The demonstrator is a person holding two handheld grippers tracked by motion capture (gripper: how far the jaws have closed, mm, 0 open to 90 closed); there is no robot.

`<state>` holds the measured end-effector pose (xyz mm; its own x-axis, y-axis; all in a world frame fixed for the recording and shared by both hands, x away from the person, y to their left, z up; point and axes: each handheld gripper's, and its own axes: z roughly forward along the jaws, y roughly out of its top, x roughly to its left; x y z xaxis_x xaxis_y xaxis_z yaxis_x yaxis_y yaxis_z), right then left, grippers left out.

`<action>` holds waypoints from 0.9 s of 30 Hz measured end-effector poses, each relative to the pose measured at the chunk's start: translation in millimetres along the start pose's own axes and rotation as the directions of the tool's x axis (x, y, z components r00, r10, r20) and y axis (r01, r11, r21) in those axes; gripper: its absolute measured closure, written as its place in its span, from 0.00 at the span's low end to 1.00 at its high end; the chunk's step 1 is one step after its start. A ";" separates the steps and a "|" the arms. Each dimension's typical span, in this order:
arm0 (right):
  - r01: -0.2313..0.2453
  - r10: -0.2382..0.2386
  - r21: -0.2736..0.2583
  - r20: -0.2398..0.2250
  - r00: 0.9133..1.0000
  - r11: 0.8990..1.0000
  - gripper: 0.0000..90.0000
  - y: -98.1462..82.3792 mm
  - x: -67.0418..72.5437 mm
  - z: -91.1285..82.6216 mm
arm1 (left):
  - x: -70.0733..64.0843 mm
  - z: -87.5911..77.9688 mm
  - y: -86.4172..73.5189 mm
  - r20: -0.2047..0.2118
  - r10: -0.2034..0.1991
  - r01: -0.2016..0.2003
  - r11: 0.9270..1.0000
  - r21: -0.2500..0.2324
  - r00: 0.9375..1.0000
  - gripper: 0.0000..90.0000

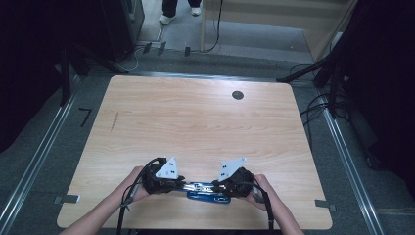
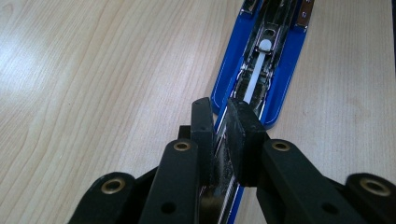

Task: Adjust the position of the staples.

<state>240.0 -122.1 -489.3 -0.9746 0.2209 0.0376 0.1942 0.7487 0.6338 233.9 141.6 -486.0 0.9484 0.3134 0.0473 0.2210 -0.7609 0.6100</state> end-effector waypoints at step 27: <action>0.086 -0.086 -0.006 -0.033 0.996 0.996 0.88 -5.0 -2.4 0.1 | 0.0 -0.4 0.7 -0.001 0.004 -0.004 1.000 0.009 1.000 0.91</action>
<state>241.4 -126.3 -492.6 -0.9908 0.1352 0.0085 0.1094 0.7612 0.6392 234.0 141.3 -485.2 0.9492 0.3105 0.0503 0.2190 -0.7672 0.6029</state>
